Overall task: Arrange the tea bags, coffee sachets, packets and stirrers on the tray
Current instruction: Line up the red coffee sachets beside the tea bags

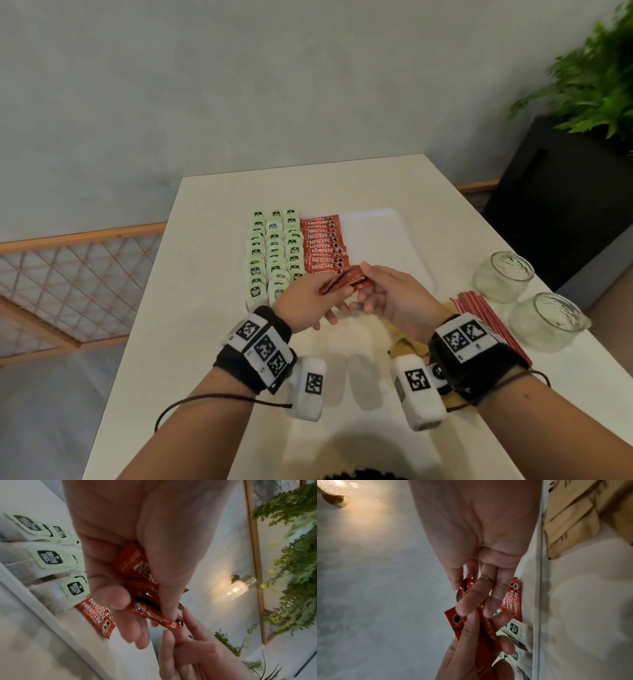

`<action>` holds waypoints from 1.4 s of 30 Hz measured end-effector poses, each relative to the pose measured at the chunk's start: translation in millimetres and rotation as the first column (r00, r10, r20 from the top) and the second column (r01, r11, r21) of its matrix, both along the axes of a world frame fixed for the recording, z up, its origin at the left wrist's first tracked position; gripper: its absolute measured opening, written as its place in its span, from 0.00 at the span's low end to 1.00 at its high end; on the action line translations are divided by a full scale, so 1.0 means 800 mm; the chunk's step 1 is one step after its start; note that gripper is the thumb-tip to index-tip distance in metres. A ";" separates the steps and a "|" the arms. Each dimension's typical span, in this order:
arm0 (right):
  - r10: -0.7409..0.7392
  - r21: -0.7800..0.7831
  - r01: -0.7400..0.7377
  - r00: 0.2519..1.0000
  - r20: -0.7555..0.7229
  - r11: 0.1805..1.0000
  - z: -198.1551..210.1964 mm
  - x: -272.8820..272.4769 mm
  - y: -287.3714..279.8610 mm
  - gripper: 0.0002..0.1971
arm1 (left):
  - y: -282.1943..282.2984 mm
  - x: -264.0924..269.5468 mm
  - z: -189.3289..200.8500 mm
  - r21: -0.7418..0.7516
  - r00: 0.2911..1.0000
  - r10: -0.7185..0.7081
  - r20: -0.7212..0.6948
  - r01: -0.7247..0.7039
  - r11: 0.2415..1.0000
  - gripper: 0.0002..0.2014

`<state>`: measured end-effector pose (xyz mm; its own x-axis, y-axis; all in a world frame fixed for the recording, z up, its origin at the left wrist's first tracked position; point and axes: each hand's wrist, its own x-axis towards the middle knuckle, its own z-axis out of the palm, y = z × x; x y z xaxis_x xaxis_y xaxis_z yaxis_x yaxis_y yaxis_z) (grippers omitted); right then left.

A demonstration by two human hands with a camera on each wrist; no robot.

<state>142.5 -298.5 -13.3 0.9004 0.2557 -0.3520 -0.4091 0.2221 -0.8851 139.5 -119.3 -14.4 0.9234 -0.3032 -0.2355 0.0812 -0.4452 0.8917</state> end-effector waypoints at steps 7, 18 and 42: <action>-0.003 -0.040 0.003 1.000 0.010 0.999 0.001 -0.016 -0.024 0.09 | -0.011 -0.017 -0.006 -0.145 0.989 0.131 -0.064 -0.139 0.980 0.12; 0.068 -0.275 -0.025 0.987 0.146 0.961 -0.002 -0.021 -0.021 0.09 | 0.001 -0.030 -0.023 -0.227 0.922 0.317 -0.222 -0.365 0.903 0.16; 0.055 -0.647 0.022 0.994 0.099 0.762 -0.043 0.055 -0.022 0.05 | 0.045 0.028 -0.039 -0.098 0.864 0.504 0.009 -0.500 0.860 0.17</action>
<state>186.1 -315.8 -47.8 0.9395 0.0173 -0.3420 -0.3027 -0.4247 -0.8532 162.2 -83.4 -45.5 0.9628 0.1854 -0.1964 0.2422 -0.2710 0.9316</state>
